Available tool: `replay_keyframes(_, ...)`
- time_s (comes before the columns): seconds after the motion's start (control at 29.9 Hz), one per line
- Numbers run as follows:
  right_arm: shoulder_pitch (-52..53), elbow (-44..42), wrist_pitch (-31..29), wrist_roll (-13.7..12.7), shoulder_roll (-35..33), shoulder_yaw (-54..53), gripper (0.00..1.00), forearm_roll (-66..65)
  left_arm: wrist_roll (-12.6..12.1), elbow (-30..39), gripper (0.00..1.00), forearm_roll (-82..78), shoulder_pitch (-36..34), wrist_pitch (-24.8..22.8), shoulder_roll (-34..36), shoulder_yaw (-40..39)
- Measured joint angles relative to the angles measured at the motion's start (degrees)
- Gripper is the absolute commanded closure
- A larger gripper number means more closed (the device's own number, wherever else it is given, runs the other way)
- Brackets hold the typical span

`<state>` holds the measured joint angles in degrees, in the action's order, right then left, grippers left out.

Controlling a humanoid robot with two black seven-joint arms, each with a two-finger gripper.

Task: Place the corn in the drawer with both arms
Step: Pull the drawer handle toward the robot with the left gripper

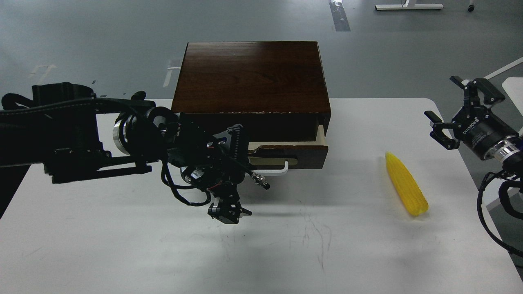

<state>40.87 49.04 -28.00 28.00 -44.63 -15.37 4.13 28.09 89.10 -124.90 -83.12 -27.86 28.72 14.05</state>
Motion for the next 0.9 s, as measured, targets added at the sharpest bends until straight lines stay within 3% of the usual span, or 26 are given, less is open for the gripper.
replay_keyframes(0.5, 0.10, 0.10, 0.00, 0.00, -0.03, -0.11, 0.00, 0.07, -0.09, 1.64, 0.02, -0.14, -9.58, -0.17, -5.34, 6.98)
replay_keyframes(0.9, 0.00, 0.04, 0.00, 0.00, 0.02, -0.11, 0.00, 0.03, -0.07, 2.98, 0.02, -0.05, -11.92, -0.10, -6.12, 5.85)
